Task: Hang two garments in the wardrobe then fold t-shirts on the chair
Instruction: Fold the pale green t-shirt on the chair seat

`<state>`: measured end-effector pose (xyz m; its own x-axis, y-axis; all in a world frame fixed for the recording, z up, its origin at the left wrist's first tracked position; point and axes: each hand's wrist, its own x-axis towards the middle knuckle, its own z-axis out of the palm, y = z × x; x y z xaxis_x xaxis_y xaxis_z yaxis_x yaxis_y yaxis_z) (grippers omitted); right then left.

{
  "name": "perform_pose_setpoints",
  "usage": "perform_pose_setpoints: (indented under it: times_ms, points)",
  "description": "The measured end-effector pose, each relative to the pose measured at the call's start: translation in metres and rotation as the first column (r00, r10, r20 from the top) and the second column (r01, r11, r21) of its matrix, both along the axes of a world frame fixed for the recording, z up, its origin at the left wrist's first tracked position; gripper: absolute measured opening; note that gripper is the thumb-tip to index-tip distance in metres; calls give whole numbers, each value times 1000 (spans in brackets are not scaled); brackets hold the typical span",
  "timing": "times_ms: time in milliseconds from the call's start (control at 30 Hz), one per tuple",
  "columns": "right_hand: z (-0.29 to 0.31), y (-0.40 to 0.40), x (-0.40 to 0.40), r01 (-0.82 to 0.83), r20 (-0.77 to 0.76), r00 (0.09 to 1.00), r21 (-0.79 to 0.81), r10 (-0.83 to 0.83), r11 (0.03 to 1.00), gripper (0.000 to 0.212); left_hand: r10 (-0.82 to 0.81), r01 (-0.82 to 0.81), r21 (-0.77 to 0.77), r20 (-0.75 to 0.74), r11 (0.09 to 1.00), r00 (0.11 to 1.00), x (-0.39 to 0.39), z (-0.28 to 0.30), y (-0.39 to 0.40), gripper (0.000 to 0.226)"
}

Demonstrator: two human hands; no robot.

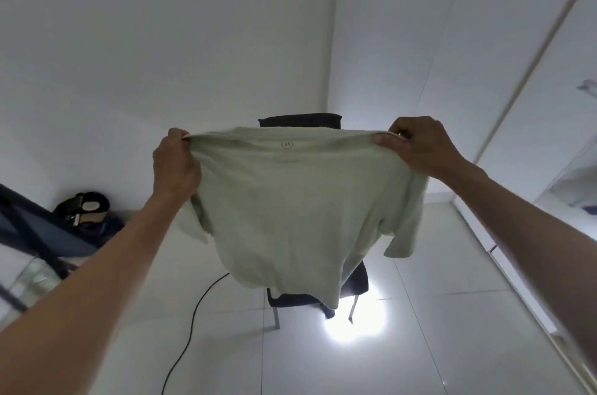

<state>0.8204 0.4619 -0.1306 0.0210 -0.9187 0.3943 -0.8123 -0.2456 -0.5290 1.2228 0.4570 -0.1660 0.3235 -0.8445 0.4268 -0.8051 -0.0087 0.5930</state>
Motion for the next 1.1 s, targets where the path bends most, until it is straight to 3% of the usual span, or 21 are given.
perform_pose_setpoints:
  times_ms: [67,133,233,333,433,567,600,700,733,900,1100]
  points:
    - [-4,10,-10,25,63,998,57,-28,998,37,-60,44,87,199,995,978,10,-15,3,34]
    - [-11,21,-18,19,90,995,162,-34,987,36,-47,10,156,237,988,970,17,-30,11,36]
    - [-21,39,-18,-73,110,993,319,40,945,37,54,-60,217,35,974,998,7,-43,25,38]
    - [-25,54,-24,-122,63,993,452,104,884,32,25,0,230,-107,973,994,-8,-52,40,34]
    - [-37,59,-41,-112,77,993,374,90,921,28,-105,105,180,-11,978,994,-13,-61,53,25]
    - [-65,78,-66,-107,306,952,308,8,945,27,-257,226,178,171,958,951,-18,-71,70,23]
    - [-73,84,-72,-111,270,963,312,24,944,25,-263,224,204,189,953,946,-20,-75,76,23]
    - [-91,97,-88,-97,-81,988,353,134,930,21,-235,177,237,244,955,941,-25,-88,94,23]
    - [-98,99,-92,-90,-124,982,351,142,932,20,-220,161,231,255,959,942,-29,-95,102,23]
    - [-135,112,-102,-105,-110,982,345,151,933,22,-108,23,295,274,955,956,-48,-134,131,13]
    - [-176,107,-110,-30,-145,983,476,112,879,16,-17,-107,433,274,895,962,-60,-170,140,28]
